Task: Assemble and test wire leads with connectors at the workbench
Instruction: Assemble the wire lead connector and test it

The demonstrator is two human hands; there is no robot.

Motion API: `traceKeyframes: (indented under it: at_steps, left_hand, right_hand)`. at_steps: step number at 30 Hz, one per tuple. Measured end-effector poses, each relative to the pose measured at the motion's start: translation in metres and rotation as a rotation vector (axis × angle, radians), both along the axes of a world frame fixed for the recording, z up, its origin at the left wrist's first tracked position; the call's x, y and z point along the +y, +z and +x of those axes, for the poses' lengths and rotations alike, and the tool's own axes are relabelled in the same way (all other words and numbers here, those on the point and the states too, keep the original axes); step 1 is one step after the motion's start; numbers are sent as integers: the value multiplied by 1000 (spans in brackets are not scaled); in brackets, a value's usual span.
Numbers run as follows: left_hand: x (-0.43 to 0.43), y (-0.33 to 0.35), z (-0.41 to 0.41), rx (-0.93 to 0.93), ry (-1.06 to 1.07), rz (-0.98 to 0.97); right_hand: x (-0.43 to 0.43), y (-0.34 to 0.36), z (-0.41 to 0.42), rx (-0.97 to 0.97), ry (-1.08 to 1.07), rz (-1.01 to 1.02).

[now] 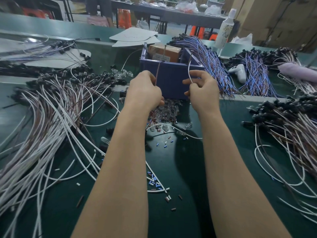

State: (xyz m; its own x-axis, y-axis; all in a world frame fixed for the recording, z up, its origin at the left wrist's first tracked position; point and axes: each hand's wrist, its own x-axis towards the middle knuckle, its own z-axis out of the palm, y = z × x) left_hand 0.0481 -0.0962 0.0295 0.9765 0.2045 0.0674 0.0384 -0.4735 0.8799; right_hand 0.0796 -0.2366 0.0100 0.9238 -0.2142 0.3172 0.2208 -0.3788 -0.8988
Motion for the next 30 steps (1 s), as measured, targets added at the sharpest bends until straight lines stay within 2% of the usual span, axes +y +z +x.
traceKeyframes:
  at_steps: [15, 30]
  left_hand:
    - [-9, -7, 3, -10, -32, 96]
    - [1, -9, 8, -67, -79, 3]
  right_hand:
    - [2, 3, -3, -4, -9, -24]
    - [1, 5, -2, 6, -6, -31]
